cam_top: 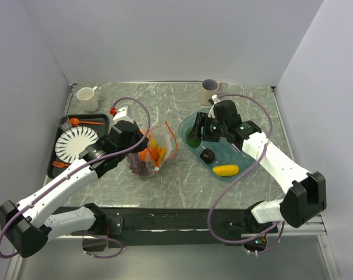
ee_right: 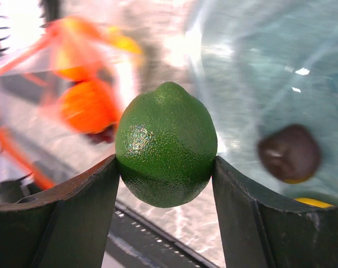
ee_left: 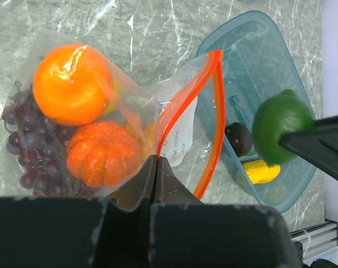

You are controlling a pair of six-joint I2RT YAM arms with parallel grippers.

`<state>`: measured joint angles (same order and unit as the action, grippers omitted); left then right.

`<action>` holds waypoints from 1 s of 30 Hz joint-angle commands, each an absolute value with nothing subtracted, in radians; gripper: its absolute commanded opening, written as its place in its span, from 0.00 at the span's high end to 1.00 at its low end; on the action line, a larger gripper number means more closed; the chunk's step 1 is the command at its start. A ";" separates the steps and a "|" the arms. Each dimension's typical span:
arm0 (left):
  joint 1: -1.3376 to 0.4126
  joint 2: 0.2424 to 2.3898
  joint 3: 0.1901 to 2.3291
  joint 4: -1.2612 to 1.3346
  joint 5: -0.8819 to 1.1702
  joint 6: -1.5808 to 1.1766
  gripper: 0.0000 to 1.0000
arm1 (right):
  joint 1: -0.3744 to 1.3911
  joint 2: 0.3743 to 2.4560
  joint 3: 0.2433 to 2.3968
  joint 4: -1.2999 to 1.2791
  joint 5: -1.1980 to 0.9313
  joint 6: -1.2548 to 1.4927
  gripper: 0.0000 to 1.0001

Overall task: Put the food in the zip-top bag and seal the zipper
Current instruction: Pick up the fake fruit from the bin, then place the fake fruit in the zipper food storage bag.

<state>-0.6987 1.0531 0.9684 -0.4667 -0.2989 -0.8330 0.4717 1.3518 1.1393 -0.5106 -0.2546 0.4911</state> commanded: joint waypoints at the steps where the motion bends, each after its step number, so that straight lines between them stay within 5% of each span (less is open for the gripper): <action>1: -0.695 1.054 0.965 -0.420 -0.276 -0.836 0.99 | 0.514 1.289 1.149 -0.442 -0.313 0.520 0.64; 30: -0.695 1.052 0.976 -0.422 -0.267 -0.813 0.99 | 0.706 1.466 1.299 -0.489 -0.319 0.482 0.62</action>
